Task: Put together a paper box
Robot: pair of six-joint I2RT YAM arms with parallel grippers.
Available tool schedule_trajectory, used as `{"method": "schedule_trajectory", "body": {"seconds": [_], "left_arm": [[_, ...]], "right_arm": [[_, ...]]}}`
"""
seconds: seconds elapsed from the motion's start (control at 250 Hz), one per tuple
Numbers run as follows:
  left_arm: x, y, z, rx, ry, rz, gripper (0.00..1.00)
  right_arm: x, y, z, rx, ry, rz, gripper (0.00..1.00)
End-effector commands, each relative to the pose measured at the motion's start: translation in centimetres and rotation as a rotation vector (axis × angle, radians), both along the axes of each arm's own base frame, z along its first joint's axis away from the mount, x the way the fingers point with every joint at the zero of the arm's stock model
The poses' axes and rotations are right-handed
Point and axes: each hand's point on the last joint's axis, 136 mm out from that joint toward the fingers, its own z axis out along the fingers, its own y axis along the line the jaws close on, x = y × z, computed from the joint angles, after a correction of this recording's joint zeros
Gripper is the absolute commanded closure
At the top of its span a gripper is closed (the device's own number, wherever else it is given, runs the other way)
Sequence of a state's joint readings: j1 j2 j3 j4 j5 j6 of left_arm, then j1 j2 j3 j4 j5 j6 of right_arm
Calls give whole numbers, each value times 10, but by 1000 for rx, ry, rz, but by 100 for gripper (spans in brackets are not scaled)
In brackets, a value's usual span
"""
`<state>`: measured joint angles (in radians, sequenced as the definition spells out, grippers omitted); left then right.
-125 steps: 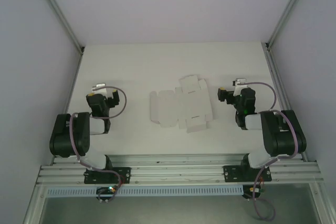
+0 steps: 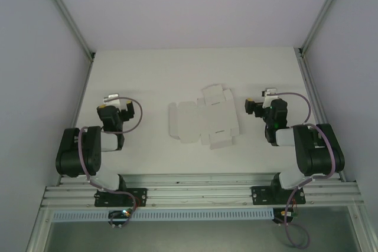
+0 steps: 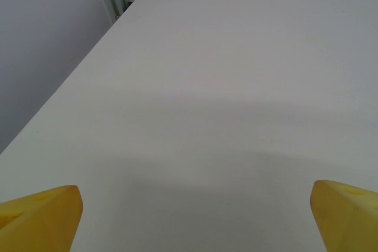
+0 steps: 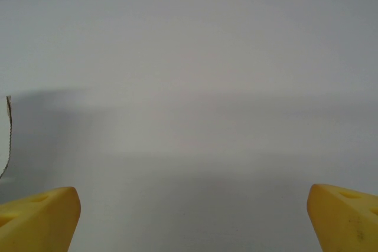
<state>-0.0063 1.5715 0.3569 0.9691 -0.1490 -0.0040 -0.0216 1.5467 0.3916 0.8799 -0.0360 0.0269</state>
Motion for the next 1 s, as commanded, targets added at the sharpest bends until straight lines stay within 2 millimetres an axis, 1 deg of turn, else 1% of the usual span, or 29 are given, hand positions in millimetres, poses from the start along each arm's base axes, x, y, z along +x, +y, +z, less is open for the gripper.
{"method": "schedule_trajectory", "body": {"seconds": [0.0,0.052,0.184,0.312,0.395,0.427,0.431,0.439,0.487,0.559,0.611,0.667,0.687,0.715,0.771,0.815,0.863,0.911,0.963,0.994], "left_arm": [[7,-12,6,-1,-1,-75,0],[8,-11,6,-8,7,-75,0],[7,-6,16,-16,9,-50,0],[4,-9,27,-3,5,-63,0],[3,-11,37,6,7,-67,0],[2,-12,42,9,6,-69,0],[2,-12,42,10,6,-69,0],[2,-12,44,12,4,-69,0],[-1,-14,51,15,0,-68,0],[-5,-21,71,-35,-17,-77,0],[-8,-33,87,-67,-26,-118,0],[-11,-47,100,-69,-9,-145,0],[-12,-50,104,-74,-1,-145,0],[-14,-57,108,-86,21,-151,0],[-18,-71,108,-136,97,-168,0],[-21,-85,104,-195,150,-186,0],[-23,-107,98,-255,195,-232,0],[-26,-131,88,-290,244,-300,0],[-31,-156,74,-317,303,-364,0],[-33,-168,66,-332,337,-393,0]], "right_arm": [[5,4,10,11,-34,16,0],[4,5,11,12,-38,19,0],[5,2,16,12,-32,4,0],[0,0,29,8,-57,-6,0],[-1,-1,36,9,-38,-13,1],[-1,0,32,11,-3,-12,0],[-1,0,37,12,-13,-11,0],[-1,1,41,12,-17,-9,0],[-1,3,46,20,11,-3,0],[-2,8,56,39,48,1,0],[-5,16,65,51,61,22,0],[-8,28,80,65,60,38,0],[-9,34,86,68,60,51,0],[-11,43,91,69,70,66,0],[-13,57,97,87,89,71,0],[-15,68,95,115,128,79,0],[-16,83,91,145,181,108,0],[-16,97,88,172,225,128,0],[-16,118,89,196,247,175,0],[-14,131,91,235,249,201,0]]}}
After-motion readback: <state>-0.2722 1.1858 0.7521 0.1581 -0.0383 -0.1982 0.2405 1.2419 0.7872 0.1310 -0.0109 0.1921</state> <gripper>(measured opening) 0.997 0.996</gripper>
